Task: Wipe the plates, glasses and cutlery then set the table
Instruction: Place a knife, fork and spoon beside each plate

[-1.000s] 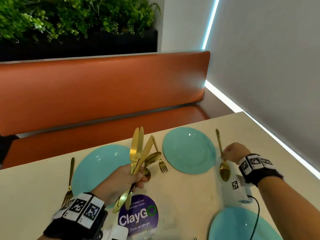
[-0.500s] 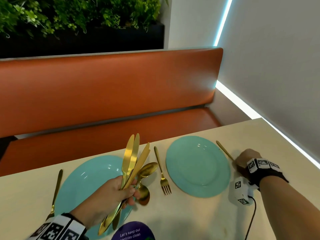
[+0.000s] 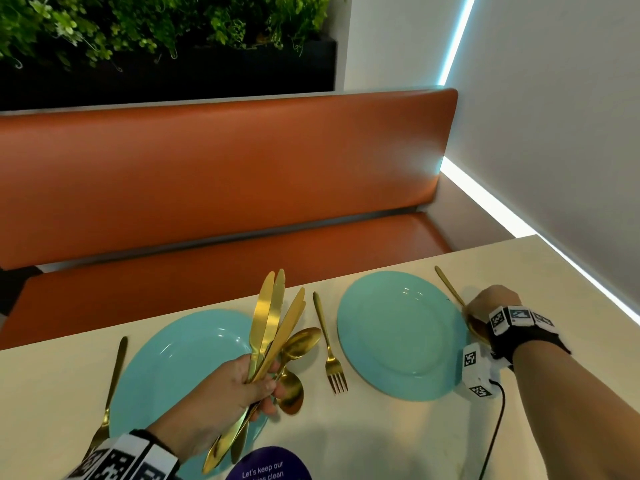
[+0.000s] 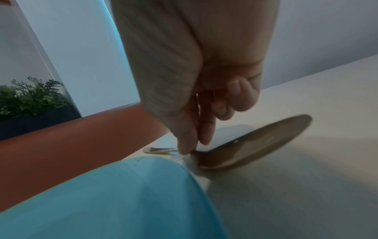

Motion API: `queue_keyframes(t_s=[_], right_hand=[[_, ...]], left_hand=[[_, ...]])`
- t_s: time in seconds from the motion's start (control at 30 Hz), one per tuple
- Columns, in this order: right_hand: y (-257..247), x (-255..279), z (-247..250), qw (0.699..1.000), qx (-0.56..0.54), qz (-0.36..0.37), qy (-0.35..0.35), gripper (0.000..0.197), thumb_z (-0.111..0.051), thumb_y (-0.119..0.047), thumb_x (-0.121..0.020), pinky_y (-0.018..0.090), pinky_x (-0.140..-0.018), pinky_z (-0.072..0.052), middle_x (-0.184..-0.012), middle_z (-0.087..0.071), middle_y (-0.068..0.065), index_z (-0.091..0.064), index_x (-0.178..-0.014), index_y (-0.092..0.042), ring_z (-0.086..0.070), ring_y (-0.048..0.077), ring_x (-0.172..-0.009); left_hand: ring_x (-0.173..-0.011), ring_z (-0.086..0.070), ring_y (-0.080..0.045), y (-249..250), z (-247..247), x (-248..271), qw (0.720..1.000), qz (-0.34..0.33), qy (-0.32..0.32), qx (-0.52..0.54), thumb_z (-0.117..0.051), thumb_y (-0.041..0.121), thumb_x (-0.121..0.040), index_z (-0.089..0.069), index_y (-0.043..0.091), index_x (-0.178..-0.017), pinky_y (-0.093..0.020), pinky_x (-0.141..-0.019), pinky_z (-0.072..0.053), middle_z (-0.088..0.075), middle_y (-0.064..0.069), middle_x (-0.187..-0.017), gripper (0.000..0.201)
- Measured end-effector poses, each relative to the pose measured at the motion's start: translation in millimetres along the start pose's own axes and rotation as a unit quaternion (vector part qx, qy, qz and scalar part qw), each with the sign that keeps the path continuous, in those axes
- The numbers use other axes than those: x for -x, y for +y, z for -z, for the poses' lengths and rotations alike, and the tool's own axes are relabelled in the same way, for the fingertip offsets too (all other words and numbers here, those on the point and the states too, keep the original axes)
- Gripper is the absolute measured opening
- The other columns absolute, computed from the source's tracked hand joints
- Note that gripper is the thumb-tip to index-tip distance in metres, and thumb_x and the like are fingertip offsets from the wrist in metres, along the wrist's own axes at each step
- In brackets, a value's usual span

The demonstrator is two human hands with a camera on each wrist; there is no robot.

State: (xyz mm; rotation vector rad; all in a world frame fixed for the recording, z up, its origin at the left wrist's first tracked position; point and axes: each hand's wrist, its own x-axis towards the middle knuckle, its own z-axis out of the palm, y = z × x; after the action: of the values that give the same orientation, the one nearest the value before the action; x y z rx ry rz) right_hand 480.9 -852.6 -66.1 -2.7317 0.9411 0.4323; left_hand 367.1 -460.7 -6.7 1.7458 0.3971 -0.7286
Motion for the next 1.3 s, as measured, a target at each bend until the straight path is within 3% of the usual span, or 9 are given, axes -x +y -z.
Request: queue_keyframes(t_s=[0.23, 0.4, 0.57, 0.73, 0.8, 0.87, 0.97, 1.07, 1.3], right_hand=[[7.2, 1.4, 13.2, 0.998, -0.054, 0.004, 0.038, 0.034, -0.061, -0.029, -0.086, 0.034, -0.089, -0.046, -0.111, -0.066, 0.016, -0.068, -0.102, 0.0, -0.06, 0.033, -0.102], [-8.3, 45.7, 48.3, 0.979, -0.112, 0.128, 0.109, 0.031, -0.062, -0.027, -0.087, 0.032, -0.096, -0.041, -0.117, -0.066, 0.012, -0.067, -0.11, -0.007, -0.059, 0.029, -0.108], [-46.8, 177.9, 41.3, 0.862, -0.146, 0.441, 0.205, 0.016, -0.075, -0.013, -0.074, 0.019, -0.079, -0.047, -0.082, -0.073, -0.001, -0.075, -0.088, -0.02, -0.046, -0.005, -0.057], [-64.8, 304.4, 4.0, 0.758, 0.006, 0.628, 0.177, 0.019, -0.053, -0.023, -0.079, 0.018, -0.054, -0.051, -0.08, -0.068, -0.016, -0.07, -0.084, -0.03, -0.062, 0.006, -0.074], [-62.0, 337.0, -5.7, 0.786, -0.022, 0.583, 0.206, 0.021, -0.049, -0.027, -0.078, 0.015, -0.054, -0.049, -0.076, -0.066, -0.015, -0.07, -0.079, -0.029, -0.06, 0.004, -0.069], [-55.7, 367.7, -7.1, 0.854, -0.138, 0.441, 0.239, 0.018, -0.054, -0.031, -0.077, 0.006, -0.055, -0.039, -0.07, -0.064, -0.016, -0.071, -0.077, -0.025, -0.055, -0.001, -0.06], [-46.2, 403.1, -9.7, 0.932, -0.242, 0.263, 0.067, 0.021, -0.061, -0.034, -0.086, 0.003, -0.052, -0.034, -0.051, -0.054, -0.021, -0.073, -0.081, -0.018, -0.052, -0.009, -0.056], [-41.7, 441.5, -15.7, 0.895, -0.397, 0.189, -0.076, 0.019, -0.061, -0.029, -0.088, 0.01, -0.045, -0.035, -0.051, -0.056, -0.014, -0.07, -0.074, -0.02, -0.048, 0.002, -0.051], [-32.7, 503.8, -30.3, 0.814, -0.564, 0.073, -0.118, 0.018, -0.061, -0.011, -0.086, 0.02, -0.046, -0.033, -0.054, -0.055, 0.0, -0.065, -0.069, -0.01, -0.044, 0.009, -0.051]], left_hand=[[-0.059, -0.063, -0.012, -4.2, 2.1, 5.7, 0.999, -0.006, 0.0, 0.041, -0.05, 0.005, -0.094, -0.06, 0.011, -0.1, -0.025, -0.06, -0.049, -0.073, -0.006, -0.077, 0.013], [-0.065, -0.061, -0.013, 1.1, 1.3, 18.5, 0.997, -0.008, -0.013, 0.079, -0.049, 0.005, -0.095, -0.06, 0.007, -0.103, -0.023, -0.06, -0.048, -0.071, -0.009, -0.085, 0.014], [-0.066, -0.061, -0.013, 5.1, -0.5, 37.7, 0.992, -0.016, -0.058, 0.115, -0.048, 0.006, -0.096, -0.06, 0.003, -0.106, -0.022, -0.058, -0.047, -0.072, -0.007, -0.084, 0.016], [-0.055, -0.057, -0.009, -0.3, -2.7, 72.8, 0.985, -0.053, -0.141, 0.088, -0.047, 0.004, -0.096, -0.06, -0.001, -0.102, -0.02, -0.052, -0.045, -0.07, -0.004, -0.072, 0.016], [-0.049, -0.056, -0.006, -6.0, -3.2, 92.6, 0.981, -0.069, -0.164, 0.073, -0.046, 0.004, -0.096, -0.06, 0.002, -0.096, -0.019, -0.049, -0.044, -0.066, 0.001, -0.062, 0.014], [-0.051, -0.055, -0.008, -15.0, -1.8, 110.7, 0.979, -0.083, -0.165, 0.08, -0.048, 0.005, -0.096, -0.058, 0.001, -0.099, -0.02, -0.05, -0.044, -0.066, -0.001, -0.063, 0.011], [-0.058, -0.052, -0.013, -32.2, 1.4, 135.2, 0.976, -0.091, -0.177, 0.084, -0.046, 0.004, -0.097, -0.058, 0.0, -0.094, -0.023, -0.055, -0.045, -0.064, -0.011, -0.08, 0.013], [-0.056, -0.05, -0.014, -49.0, 2.8, 163.5, 0.967, -0.102, -0.216, 0.09, -0.045, 0.003, -0.097, -0.06, 0.001, -0.09, -0.021, -0.049, -0.044, -0.059, -0.011, -0.074, 0.016], [-0.057, -0.055, -0.012, -84.7, 8.4, 207.9, 0.956, -0.137, -0.246, 0.081, -0.044, 0.003, -0.097, -0.062, 0.003, -0.09, -0.02, -0.05, -0.043, -0.063, -0.005, -0.067, 0.019]])
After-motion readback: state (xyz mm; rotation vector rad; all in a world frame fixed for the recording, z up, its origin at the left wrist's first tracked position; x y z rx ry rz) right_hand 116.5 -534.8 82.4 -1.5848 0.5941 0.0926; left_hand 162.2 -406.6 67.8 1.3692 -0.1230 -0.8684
